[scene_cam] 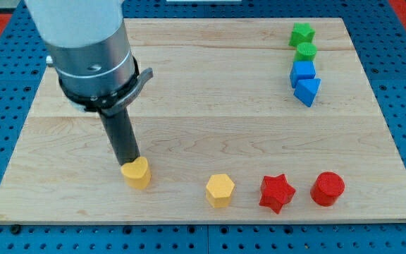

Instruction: Move the yellow heart to the left of the yellow hexagon

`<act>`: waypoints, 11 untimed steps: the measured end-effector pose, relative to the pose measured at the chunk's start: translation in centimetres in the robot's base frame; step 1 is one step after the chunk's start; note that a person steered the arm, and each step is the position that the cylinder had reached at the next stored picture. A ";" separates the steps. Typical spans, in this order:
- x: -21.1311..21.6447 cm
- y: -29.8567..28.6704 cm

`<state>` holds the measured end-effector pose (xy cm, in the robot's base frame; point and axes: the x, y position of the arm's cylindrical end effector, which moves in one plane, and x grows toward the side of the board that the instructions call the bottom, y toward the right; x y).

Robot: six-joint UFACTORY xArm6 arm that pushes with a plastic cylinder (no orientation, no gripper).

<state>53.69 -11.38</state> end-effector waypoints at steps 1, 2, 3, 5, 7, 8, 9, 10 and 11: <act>0.8 0.6; 2.0 -4.4; 2.2 -4.3; 2.8 2.9; 2.2 5.0; 2.1 7.4; 1.9 8.2; 0.1 8.5; -4.1 14.8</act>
